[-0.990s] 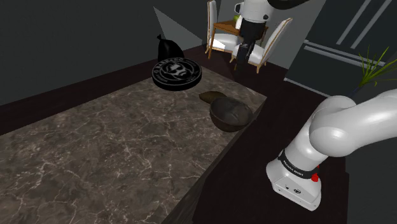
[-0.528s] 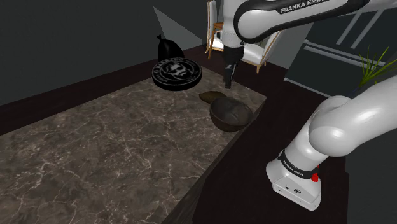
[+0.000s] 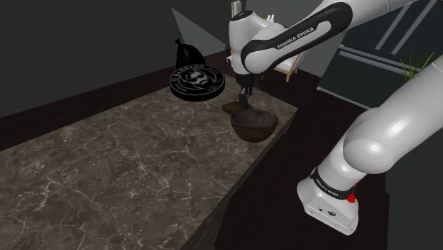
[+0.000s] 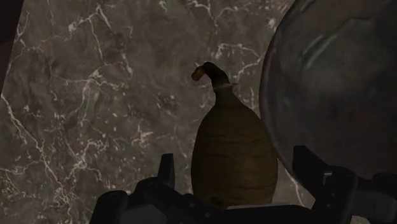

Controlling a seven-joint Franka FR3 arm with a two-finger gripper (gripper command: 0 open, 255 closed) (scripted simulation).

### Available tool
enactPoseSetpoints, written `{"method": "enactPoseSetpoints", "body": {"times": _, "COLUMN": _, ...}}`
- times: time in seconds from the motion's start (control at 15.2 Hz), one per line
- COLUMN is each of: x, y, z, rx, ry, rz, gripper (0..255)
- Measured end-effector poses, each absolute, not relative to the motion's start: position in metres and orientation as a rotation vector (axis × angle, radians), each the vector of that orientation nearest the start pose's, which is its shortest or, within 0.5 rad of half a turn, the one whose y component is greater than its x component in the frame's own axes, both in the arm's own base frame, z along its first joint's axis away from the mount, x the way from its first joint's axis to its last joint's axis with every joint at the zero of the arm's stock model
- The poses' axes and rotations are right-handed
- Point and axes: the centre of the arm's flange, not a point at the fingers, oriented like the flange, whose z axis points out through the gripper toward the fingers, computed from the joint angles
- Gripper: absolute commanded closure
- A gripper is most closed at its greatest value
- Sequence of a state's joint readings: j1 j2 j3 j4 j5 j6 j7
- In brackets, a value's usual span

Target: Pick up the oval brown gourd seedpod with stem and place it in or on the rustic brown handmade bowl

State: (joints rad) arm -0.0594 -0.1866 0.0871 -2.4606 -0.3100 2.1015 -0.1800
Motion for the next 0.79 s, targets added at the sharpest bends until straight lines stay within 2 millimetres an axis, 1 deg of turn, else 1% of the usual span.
{"method": "enactPoseSetpoints", "body": {"times": 0.07, "x": 0.441, "y": -0.004, "z": 0.350, "rx": -3.320, "ry": -0.659, "rz": 0.302, "gripper": 0}}
{"method": "enactPoseSetpoints", "body": {"times": 0.26, "x": 0.432, "y": -0.005, "z": 0.337, "rx": -3.315, "ry": -0.666, "rz": 0.367, "gripper": 0}}
{"method": "enactPoseSetpoints", "body": {"times": 0.33, "x": 0.431, "y": -0.006, "z": 0.337, "rx": -3.322, "ry": -0.662, "rz": 0.344, "gripper": 0}}
{"method": "enactPoseSetpoints", "body": {"times": 0.4, "x": 0.435, "y": -0.009, "z": 0.337, "rx": -3.321, "ry": -0.654, "rz": 0.336, "gripper": 0}}
{"method": "enactPoseSetpoints", "body": {"times": 0.46, "x": 0.435, "y": -0.008, "z": 0.335, "rx": -3.328, "ry": -0.653, "rz": 0.338, "gripper": 0}}
{"method": "enactPoseSetpoints", "body": {"times": 0.53, "x": 0.433, "y": -0.010, "z": 0.335, "rx": -3.332, "ry": -0.653, "rz": 0.327, "gripper": 0}}
{"method": "enactPoseSetpoints", "body": {"times": 0.59, "x": 0.430, "y": -0.010, "z": 0.327, "rx": -3.329, "ry": -0.653, "rz": 0.347, "gripper": 0}}
{"method": "enactPoseSetpoints", "body": {"times": 0.66, "x": 0.427, "y": -0.011, "z": 0.314, "rx": -3.319, "ry": -0.655, "rz": 0.385, "gripper": 0}}
{"method": "enactPoseSetpoints", "body": {"times": 0.79, "x": 0.425, "y": -0.014, "z": 0.308, "rx": -3.310, "ry": -0.657, "rz": 0.414, "gripper": 0}}
